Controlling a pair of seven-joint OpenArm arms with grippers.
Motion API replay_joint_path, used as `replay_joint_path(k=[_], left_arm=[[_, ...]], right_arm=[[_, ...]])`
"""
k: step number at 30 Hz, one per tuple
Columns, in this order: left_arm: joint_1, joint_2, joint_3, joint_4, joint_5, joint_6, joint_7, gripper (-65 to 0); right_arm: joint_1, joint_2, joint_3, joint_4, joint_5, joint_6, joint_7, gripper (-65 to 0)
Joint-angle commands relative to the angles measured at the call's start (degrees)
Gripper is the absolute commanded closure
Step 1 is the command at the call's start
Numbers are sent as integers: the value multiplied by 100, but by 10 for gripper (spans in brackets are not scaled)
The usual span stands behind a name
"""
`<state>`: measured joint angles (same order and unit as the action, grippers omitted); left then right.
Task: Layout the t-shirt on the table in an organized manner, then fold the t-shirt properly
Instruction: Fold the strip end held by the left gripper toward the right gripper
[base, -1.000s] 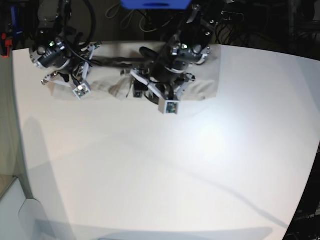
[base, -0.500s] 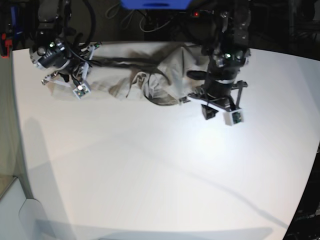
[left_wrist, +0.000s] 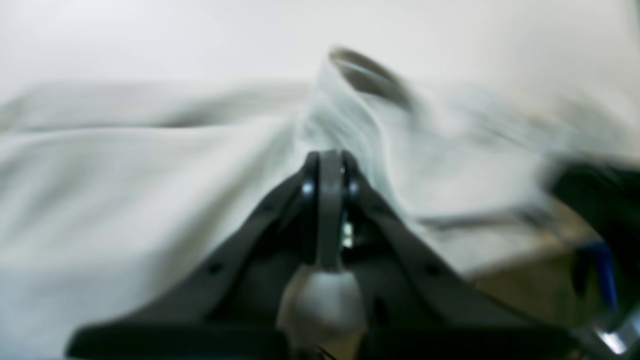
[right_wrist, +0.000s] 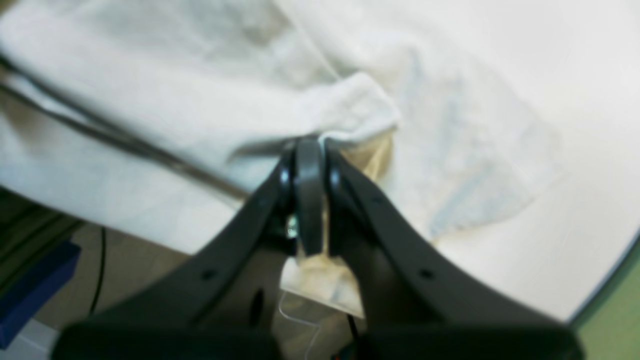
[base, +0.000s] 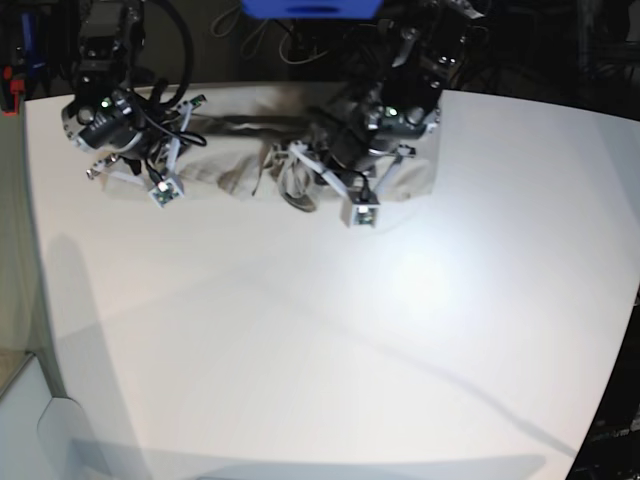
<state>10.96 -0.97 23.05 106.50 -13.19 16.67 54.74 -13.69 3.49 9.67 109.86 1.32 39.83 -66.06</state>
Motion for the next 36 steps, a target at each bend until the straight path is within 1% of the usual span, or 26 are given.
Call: replay_joint_path(k=[1, 3, 6, 7, 9, 11, 13, 15, 18, 20, 23, 26, 31, 36], left_arm=[[-54, -30, 100, 238, -4, -229, -248, -2], [-46, -21, 205, 344, -4, -634, -459, -2], [-54, -4, 223, 335, -4, -1144, -441, -2], [-54, 5, 223, 335, -4, -1302, -450, -2], [-37, -30, 196, 361, -4, -1513, -459, -2], [-10, -118, 135, 449, 5, -1565, -494, -2], [25, -180, -94, 581, -13, -1565, -494, -2], [130, -197, -384, 643, -180, -1574, -494, -1], [192, -241, -938, 599, -804, -1601, -441, -1], [157, -382, -1052, 475, -1191, -1601, -432, -2], [-37, -716, -700, 185, -1648, -1601, -441, -2], [-301, -892, -208, -87, -1947, -1583, -441, -2], [-758, -980, 583, -834, -2175, -1565, -441, -2], [-1004, -980, 1005, -1590, -2184, -1565, -441, -1]], right_arm=[[37, 34, 13, 86, 30, 17, 52, 0], [37, 34, 13, 86, 30, 17, 52, 0], [37, 34, 13, 86, 30, 17, 52, 0], [37, 43, 22, 86, 30, 17, 52, 0], [46, 51, 39, 86, 30, 17, 52, 0], [46, 60, 48, 86, 30, 17, 52, 0], [46, 60, 48, 86, 30, 17, 52, 0], [55, 60, 48, 86, 30, 17, 52, 0], [55, 60, 48, 86, 30, 17, 52, 0], [55, 60, 48, 86, 30, 17, 52, 0], [55, 60, 22, 86, 30, 17, 52, 0], [55, 60, 22, 86, 30, 17, 52, 0], [55, 60, 22, 86, 30, 17, 52, 0], [55, 60, 48, 86, 30, 17, 52, 0]])
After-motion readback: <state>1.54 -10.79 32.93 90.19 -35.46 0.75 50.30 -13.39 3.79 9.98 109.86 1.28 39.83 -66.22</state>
